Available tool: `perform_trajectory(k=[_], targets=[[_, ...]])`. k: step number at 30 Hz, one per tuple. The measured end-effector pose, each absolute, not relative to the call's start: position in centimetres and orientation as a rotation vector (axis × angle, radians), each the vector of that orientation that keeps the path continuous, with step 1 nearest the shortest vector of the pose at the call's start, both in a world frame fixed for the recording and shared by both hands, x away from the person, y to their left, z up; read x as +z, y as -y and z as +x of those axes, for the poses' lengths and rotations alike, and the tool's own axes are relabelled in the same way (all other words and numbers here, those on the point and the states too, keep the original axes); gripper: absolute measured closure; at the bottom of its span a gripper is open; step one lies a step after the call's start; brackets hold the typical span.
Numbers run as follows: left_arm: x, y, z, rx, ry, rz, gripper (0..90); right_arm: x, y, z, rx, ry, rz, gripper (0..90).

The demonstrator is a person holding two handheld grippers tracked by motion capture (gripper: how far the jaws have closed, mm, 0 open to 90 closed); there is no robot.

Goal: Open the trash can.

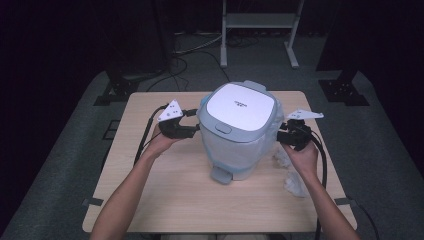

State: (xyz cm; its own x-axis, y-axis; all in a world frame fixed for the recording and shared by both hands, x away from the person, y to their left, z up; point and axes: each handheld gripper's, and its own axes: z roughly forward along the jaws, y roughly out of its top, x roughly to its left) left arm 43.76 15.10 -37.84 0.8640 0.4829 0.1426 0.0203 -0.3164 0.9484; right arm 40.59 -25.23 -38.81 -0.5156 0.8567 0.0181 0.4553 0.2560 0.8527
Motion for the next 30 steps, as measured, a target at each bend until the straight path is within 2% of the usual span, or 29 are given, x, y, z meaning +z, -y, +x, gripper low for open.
perform_trajectory(k=[11, 16, 19, 30], targets=[[-37.7, -17.4, 41.1, 0.505, -0.365, 1.856, 32.6, -38.7, 22.2, 42.0, 1.209, -2.112, 1.149, 54.6], [-37.5, -18.0, 40.1, 0.518, -0.369, 1.862, 28.3, -38.4, 21.6, 42.2, 1.21, -2.115, 1.153, 45.2], [-37.4, -18.2, 39.7, 0.53, -0.374, 1.864, 27.6, -38.4, 21.7, 41.9, 1.204, -2.12, 1.161, 40.3], [-38.5, -18.4, 38.1, 0.521, -0.388, 1.89, 26.2, -39.3, 23.4, 38.9, 1.21, -2.136, 1.165, 39.0]])
